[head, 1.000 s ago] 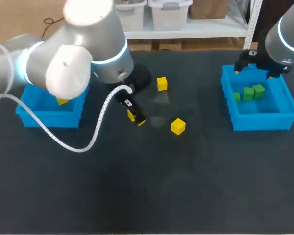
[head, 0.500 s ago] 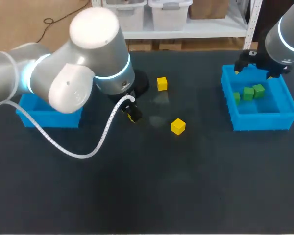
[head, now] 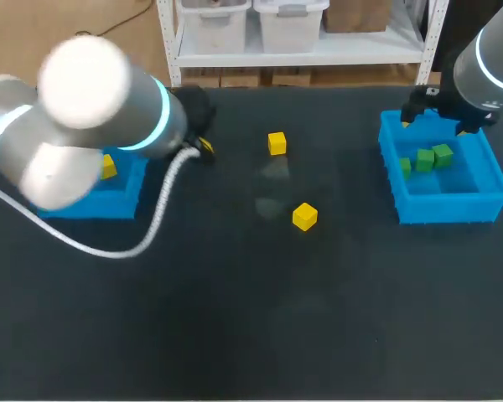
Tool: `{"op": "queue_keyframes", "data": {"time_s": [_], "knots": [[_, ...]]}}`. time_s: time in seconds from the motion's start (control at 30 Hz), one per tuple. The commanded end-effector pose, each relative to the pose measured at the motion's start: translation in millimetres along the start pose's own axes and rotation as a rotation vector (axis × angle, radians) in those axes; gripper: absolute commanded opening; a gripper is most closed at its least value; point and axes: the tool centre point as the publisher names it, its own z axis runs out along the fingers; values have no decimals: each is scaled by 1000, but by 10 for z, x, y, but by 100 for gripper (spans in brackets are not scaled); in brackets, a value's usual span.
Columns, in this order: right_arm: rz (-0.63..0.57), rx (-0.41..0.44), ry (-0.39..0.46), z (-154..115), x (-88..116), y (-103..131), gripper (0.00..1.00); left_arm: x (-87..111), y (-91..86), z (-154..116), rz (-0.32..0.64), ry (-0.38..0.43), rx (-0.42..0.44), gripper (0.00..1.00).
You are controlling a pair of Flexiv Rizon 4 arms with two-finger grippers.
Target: Put the green cubes in the right bin and the yellow cubes in the left bin.
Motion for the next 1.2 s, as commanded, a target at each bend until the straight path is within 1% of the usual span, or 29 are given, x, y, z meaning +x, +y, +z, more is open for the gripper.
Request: {"op": "queue_keyframes", "data": {"time_s": [0.03, 0.07, 0.1, 0.17, 0.27, 0.33, 0.43, 0.47, 0.5, 0.57, 0.63, 0.7, 0.73, 0.77, 0.8, 0.83, 0.93, 0.97, 1.0, 1.03, 1.13, 1.2], "knots": [[1, 1, -9, -11, 24, -7, 100, 32, 524, -558, -129, -178, -138, 0], [1, 1, -9, -11, 24, -7, 100, 38, 630, -604, -148, -183, -163, 0], [1, 1, -9, -11, 24, -7, 100, 59, 734, -637, -155, -173, -192, 0], [1, 1, -9, -11, 24, -7, 100, 127, 912, -663, -179, -152, -222, 0], [1, 1, -9, -11, 24, -7, 100, 284, 1095, -675, -202, -121, -266, 0], [1, 1, -9, -11, 24, -7, 100, 379, 1189, -646, -215, -97, -290, 0], [1, 1, -9, -11, 24, -7, 100, 511, 1225, -606, -188, -21, -313, 0], [1, 1, -9, -11, 24, -7, 100, 534, 1227, -591, -166, -7, -333, 15], [1, 1, -9, -11, 24, -7, 100, 545, 1228, -587, -152, -11, -354, 100], [1, 1, -9, -11, 24, -7, 100, 541, 1222, -569, -127, -22, -389, 100], [1, 1, -9, -11, 24, -7, 100, 473, 1190, -583, -130, -46, -386, 100], [1, 1, -9, -11, 24, -7, 100, 377, 1119, -605, -118, -66, -354, 100], [1, 1, -9, -11, 24, -7, 100, 322, 1055, -626, -123, -72, -319, 100], [1, 1, -9, -11, 24, -7, 100, 258, 966, -659, -129, -78, -269, 100], [1, 1, -9, -11, 24, -7, 100, 170, 855, -665, -133, -91, -198, 100], [1, 1, -9, -11, 24, -7, 100, 132, 797, -671, -135, -96, -161, 100], [1, 1, -9, -11, 24, -7, 100, -31, 459, -728, -110, -100, 4, 100], [1, 1, -9, -11, 24, -7, 100, -90, 308, -733, -78, -89, 73, 100], [1, 1, -9, -11, 24, -7, 100, -122, 219, -730, -61, -79, 111, 100], [1, 1, -9, -11, 24, -7, 100, -159, 114, -736, -59, -69, 169, 100], [1, 1, -9, -11, 24, -7, 100, -231, -195, -751, 0, -16, 290, 100], [1, 1, -9, -11, 24, -7, 100, -261, -383, -750, 30, 22, 353, 100]]}}
